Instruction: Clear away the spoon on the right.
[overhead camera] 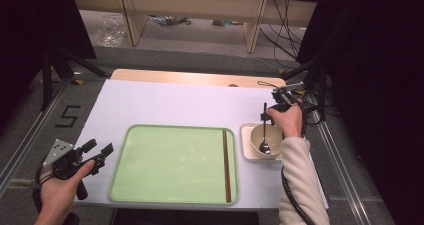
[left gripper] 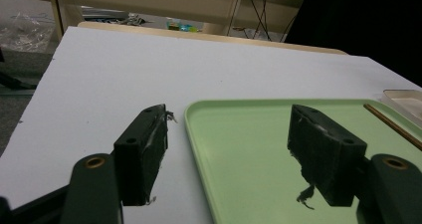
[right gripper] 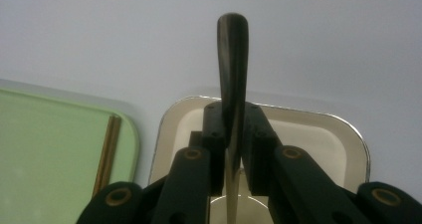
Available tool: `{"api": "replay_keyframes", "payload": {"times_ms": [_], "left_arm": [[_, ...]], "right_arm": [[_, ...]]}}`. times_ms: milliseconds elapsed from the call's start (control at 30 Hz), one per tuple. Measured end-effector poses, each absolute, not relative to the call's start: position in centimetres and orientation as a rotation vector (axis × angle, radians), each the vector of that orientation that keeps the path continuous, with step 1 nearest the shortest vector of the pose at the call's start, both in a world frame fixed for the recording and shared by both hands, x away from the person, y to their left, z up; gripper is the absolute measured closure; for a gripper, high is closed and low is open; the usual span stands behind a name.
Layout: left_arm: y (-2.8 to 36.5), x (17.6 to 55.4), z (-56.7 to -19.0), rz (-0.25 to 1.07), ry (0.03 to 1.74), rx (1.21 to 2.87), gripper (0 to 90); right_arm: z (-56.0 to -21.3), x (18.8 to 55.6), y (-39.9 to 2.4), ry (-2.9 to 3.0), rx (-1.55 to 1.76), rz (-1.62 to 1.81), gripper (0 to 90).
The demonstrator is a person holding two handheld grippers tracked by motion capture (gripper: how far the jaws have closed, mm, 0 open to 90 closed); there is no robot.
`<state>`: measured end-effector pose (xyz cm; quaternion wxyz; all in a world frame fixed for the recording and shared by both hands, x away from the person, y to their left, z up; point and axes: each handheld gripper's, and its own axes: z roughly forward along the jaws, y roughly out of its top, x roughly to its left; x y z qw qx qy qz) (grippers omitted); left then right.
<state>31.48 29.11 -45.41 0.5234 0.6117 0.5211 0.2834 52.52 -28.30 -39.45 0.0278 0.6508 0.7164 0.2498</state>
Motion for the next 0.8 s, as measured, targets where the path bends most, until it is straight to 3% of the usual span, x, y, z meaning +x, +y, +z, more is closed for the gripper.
{"api": "replay_keyframes", "payload": {"times_ms": [600, 800], "left_arm": [[29.11, 31.42, -45.39, 0.683, 1.251, 1.468, 31.9], [29.00, 31.56, -45.38, 0.678, 1.246, 1.467, 32.0]], "right_arm": [[-39.35, 52.64, -27.79, 2.209, 2.025, 0.727, 83.5], [-39.55, 52.46, -28.13, 2.219, 2.054, 0.738, 74.6]]}}
